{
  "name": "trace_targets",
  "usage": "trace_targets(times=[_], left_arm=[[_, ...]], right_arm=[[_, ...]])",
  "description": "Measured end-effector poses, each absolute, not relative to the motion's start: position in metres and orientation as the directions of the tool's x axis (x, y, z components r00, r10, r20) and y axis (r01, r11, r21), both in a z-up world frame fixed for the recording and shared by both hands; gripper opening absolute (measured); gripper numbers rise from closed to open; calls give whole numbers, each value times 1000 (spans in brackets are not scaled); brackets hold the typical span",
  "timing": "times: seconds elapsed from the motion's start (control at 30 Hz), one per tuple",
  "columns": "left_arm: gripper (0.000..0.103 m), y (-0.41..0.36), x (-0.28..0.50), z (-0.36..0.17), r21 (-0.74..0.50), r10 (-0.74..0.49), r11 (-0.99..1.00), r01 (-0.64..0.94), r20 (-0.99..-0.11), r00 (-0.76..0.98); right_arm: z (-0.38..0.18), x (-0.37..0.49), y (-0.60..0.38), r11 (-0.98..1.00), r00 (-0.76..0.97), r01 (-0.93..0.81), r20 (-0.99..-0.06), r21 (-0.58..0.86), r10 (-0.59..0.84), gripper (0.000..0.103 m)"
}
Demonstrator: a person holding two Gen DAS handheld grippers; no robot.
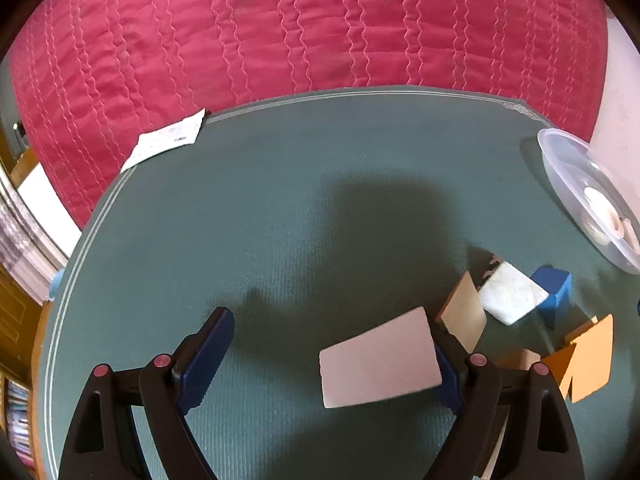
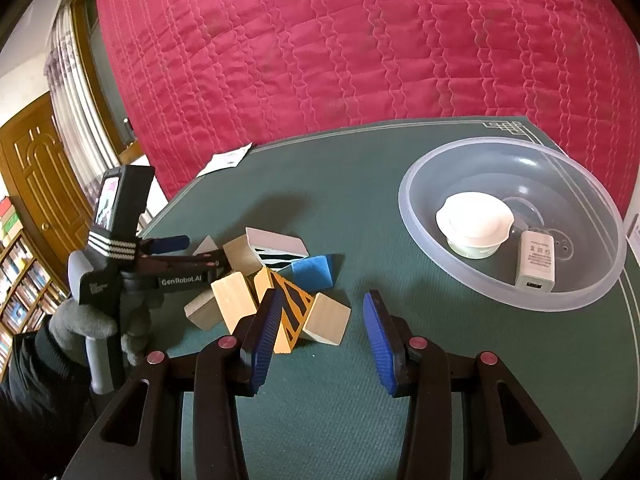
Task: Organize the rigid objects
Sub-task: 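Grasp the pale pink block with the left tool and lift it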
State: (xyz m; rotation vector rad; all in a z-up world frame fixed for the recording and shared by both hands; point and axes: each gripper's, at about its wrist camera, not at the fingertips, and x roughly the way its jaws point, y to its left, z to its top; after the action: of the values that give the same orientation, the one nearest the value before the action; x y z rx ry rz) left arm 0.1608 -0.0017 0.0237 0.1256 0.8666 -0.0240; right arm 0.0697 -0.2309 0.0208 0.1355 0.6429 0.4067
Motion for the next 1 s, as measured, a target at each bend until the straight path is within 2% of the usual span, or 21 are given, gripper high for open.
trace_targets(times=[0.57,1.0], left_arm=[[91,39,107,22,123,105,992,-18,-753,650],[91,64,72,19,80,152,987,-142,-766,625]], right_arm=[[18,68,-230,913,723,-328,-558,241,407,44],[16,66,-225,912,720,-338,-561,231,409,44]])
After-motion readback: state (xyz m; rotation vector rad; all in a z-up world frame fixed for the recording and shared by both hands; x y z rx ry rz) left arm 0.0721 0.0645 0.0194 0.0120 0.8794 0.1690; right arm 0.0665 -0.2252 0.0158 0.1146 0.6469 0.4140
